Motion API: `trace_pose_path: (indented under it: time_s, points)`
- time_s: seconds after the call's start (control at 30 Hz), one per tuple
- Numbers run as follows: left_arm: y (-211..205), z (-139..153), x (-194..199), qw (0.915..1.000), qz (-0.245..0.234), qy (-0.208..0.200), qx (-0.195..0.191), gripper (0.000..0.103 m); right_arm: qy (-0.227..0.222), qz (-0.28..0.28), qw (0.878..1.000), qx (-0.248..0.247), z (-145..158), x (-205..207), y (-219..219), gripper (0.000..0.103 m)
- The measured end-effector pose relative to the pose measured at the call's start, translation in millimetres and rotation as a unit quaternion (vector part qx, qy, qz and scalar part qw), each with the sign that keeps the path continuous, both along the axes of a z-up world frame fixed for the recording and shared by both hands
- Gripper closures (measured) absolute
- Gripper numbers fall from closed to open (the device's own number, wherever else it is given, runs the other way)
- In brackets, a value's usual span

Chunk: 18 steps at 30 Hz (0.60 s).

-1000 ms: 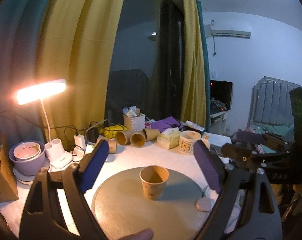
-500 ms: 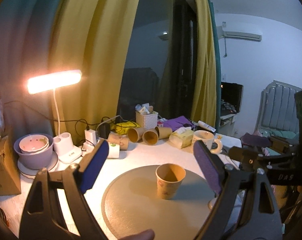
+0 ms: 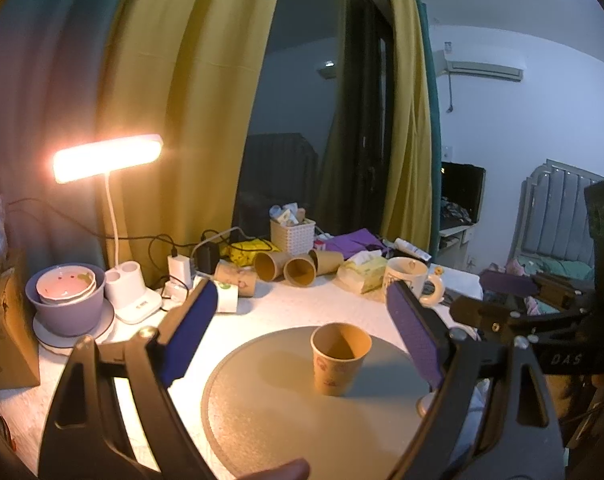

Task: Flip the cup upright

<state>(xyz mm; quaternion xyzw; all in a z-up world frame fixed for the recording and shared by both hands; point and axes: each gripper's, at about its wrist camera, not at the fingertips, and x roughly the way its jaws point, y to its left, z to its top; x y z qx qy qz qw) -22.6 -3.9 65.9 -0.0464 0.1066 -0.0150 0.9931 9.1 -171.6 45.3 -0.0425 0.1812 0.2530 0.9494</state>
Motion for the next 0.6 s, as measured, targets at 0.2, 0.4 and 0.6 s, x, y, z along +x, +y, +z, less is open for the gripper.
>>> trace_pose_path:
  time_s: [0.2,0.4,0.6]
  points:
    - [0.3,-0.3,0.5,1.0000,0.000,0.001,-0.001,0.016,0.003,0.001,1.000,0.000,-1.4,0.0,1.5,0.027]
    - [0.1,-1.7,1.0,1.0000,0.001,0.004,-0.003,0.016,0.005,0.001,1.000,0.001,-2.7,0.5,2.5,0.027]
    - [-0.4,-2.1,0.8,1.0000,-0.003,0.004,-0.003,0.016,0.006,0.000,1.000,0.000,-2.2,2.2,2.5,0.027]
